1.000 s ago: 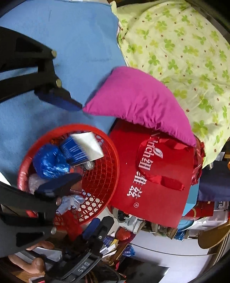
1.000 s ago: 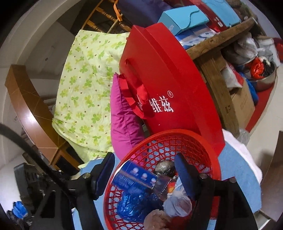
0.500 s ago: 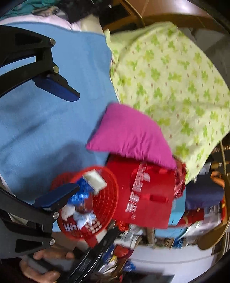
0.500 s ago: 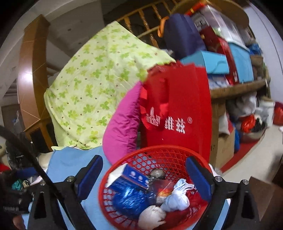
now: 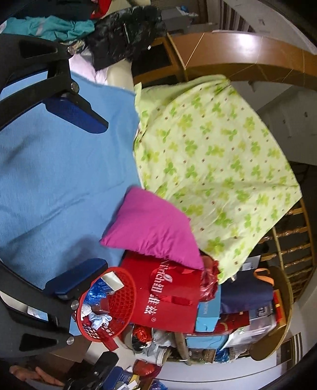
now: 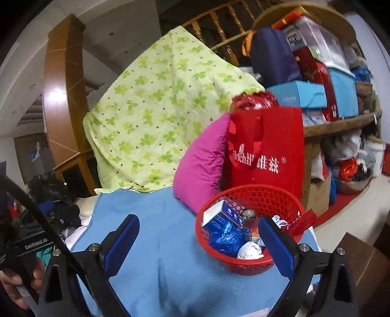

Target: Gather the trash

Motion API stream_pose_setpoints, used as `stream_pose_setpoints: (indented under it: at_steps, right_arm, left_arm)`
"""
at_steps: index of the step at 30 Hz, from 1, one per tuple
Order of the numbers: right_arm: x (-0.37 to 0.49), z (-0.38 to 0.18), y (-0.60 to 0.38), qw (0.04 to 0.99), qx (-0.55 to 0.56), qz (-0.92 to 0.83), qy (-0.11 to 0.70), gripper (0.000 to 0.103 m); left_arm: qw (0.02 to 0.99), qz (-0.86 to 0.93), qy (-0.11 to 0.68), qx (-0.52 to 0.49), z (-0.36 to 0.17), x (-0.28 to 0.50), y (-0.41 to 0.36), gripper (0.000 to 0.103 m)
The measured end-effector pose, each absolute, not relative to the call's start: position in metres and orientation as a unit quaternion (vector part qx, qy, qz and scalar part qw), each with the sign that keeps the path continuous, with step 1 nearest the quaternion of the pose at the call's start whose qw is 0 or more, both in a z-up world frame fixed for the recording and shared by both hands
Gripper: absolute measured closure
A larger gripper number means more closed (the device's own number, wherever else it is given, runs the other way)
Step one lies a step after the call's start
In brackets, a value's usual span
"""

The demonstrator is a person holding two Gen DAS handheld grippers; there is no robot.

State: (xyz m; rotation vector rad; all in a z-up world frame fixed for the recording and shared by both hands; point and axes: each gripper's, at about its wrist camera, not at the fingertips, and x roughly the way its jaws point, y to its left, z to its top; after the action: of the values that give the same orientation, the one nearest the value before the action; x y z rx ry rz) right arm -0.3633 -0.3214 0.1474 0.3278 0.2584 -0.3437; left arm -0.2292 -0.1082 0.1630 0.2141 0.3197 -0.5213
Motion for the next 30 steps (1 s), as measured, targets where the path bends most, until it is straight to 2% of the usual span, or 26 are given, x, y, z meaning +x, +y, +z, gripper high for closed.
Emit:
stream_pose_setpoints:
  at_steps: [15, 22, 30]
  right_arm:
    - [-0.424, 0.204, -0.262, 0.969, 0.124, -0.206, 0.051, 0.0]
    - [-0.423, 0.212, -0.258, 0.956, 0.081, -0.26, 0.105, 0.0]
    - [-0.435, 0.213, -0.256, 0.947, 0.074, -0.288, 0.124, 0.0]
  left_arm:
    - [0.965, -0.222, 0.113, 0.086, 0.196, -0.27, -0.056, 0.0]
    - [0.966, -0.214, 0.111, 0.09, 0.199, -0.277, -0.051, 0.0]
    - [0.964, -0.206, 0.134, 0.102, 0.198, -0.283, -0.053, 0.0]
